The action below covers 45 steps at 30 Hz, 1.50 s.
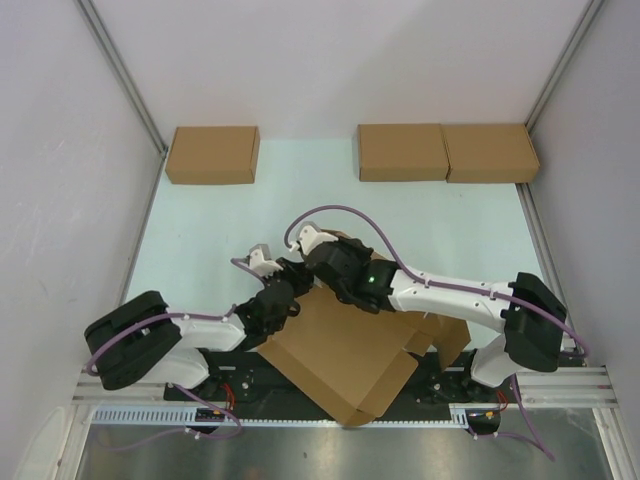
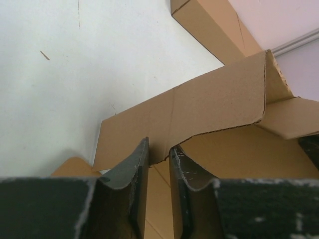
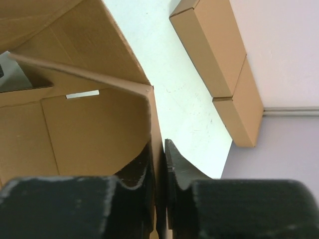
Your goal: Fold the paper box
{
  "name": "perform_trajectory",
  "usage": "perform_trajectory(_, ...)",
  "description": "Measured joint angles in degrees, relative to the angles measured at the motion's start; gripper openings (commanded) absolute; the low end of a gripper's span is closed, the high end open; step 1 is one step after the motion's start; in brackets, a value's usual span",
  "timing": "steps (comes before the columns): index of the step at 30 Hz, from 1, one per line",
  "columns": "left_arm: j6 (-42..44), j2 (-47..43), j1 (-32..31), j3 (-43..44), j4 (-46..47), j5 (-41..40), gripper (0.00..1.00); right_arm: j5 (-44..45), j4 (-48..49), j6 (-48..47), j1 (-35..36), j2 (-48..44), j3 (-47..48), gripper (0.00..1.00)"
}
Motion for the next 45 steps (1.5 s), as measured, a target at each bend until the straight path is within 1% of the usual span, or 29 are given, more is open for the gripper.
perform_trajectory(4,0.37,1.38,0.00,0.20,1.81,-0.15,0.20,-1.27,-1.07,0.50,-0.72,-0.59,0.33,0.00)
perform_trajectory(8,1.27,3.19,0.07,0.22,4.76,-0.15,0.21,-1.18,-1.38,-0.59,-0.81,-0.70,0.35,0.00)
perform_trajectory(13,2.56,10.38,1.70,1.70,12.90,1.38,0.20,1.16,-0.59,-3.80,-1.29,0.39,0.33,0.00)
perform_trajectory(18,3.80,18.38,4.96,5.14,20.87,5.14,0.18,5.27,4.09,-8.79,-3.28,3.15,0.33,0.00)
perform_trajectory(21,3.98,21.57,6.73,7.02,23.45,7.34,0.18,5.38,6.88,-11.61,-5.11,3.56,0.33,0.01)
perform_trajectory(23,4.26,23.06,7.67,8.35,24.55,8.74,0.17,5.16,8.26,-12.81,-6.12,3.56,0.33,0.03)
perform_trajectory(24,4.44,23.54,8.07,8.90,24.81,9.35,0.17,5.07,8.46,-12.96,-6.43,3.56,0.33,0.08)
perform_trajectory(29,5.97,24.59,9.11,10.10,24.98,11.08,0.15,4.15,9.01,-12.50,-7.32,3.56,0.33,0.17)
perform_trajectory(30,6.58,24.59,9.16,10.32,24.63,11.15,0.15,4.02,9.14,-12.28,-7.43,3.56,0.33,0.20)
perform_trajectory(33,8.33,24.46,9.25,11.72,22.05,11.19,0.13,3.69,9.11,-11.47,-8.00,3.56,0.37,0.23)
perform_trajectory(36,10.10,23.85,9.38,13.29,18.93,10.86,0.13,3.32,8.79,-10.62,-8.68,3.50,0.76,0.22)
perform_trajectory(38,10.99,23.65,9.55,14.29,16.94,10.73,0.12,3.15,8.57,-10.05,-9.09,3.45,1.22,0.19)
perform_trajectory(39,11.41,23.54,9.60,14.71,16.06,10.67,0.12,3.06,8.44,-9.94,-9.25,3.41,1.42,0.15)
perform_trajectory(42,12.07,23.28,9.66,15.47,14.78,10.51,0.12,2.45,7.50,-9.62,-9.68,3.23,1.73,0.08)
perform_trajectory(45,12.94,23.15,9.79,16.06,13.75,10.38,0.12,1.66,6.43,-9.53,-9.90,3.17,1.73,0.06)
